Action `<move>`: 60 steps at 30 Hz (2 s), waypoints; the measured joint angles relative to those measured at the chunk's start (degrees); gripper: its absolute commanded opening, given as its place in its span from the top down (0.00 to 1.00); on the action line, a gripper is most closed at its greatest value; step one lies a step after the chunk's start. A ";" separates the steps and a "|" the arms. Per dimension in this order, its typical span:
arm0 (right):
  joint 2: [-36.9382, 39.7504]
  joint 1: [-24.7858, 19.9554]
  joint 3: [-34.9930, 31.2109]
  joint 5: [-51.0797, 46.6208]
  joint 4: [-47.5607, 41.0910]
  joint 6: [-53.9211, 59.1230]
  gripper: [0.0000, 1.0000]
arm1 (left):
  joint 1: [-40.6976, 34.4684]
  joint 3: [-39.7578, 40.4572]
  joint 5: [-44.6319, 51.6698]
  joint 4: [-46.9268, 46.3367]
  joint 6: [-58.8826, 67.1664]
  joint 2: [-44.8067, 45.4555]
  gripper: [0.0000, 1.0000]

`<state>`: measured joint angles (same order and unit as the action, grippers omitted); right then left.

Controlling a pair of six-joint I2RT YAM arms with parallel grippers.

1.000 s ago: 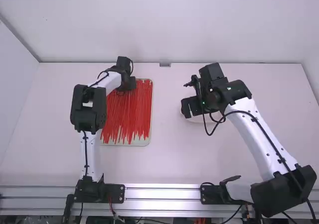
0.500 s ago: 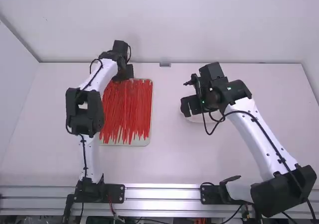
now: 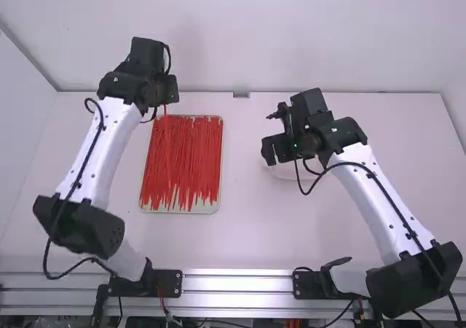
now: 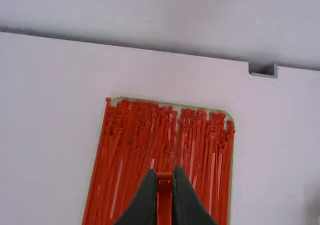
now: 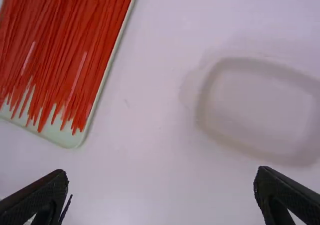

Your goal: Fasten the cable tie

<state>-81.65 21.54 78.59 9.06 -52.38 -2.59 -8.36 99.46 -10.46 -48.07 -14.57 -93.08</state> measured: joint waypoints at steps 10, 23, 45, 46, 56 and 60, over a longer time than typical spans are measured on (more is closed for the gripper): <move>0.00 0.00 0.00 6.51 5.68 0.33 0.00 | -1.77 -28.37 3.30 16.68 -2.21 22.45 0.98; 0.00 0.17 0.00 29.83 16.92 1.31 0.00 | -1.79 -37.62 22.21 37.13 -4.15 35.06 0.98; 0.00 6.03 0.00 36.44 28.06 1.75 0.36 | -8.81 -37.77 34.49 62.23 -20.28 26.40 0.98; 0.00 6.03 0.00 36.48 28.28 1.81 0.48 | -8.81 -37.77 34.49 62.49 -20.94 26.40 0.98; 0.00 6.03 0.00 36.61 29.16 1.05 1.00 | -8.85 -37.77 34.49 63.63 -23.19 26.40 0.92; 0.00 5.64 0.00 36.74 29.14 1.09 1.00 | -8.98 -37.81 35.12 65.02 -22.95 26.40 0.57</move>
<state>-81.65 27.18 78.59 45.80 -23.24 -1.50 -17.34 61.65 24.67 16.95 -37.52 -66.67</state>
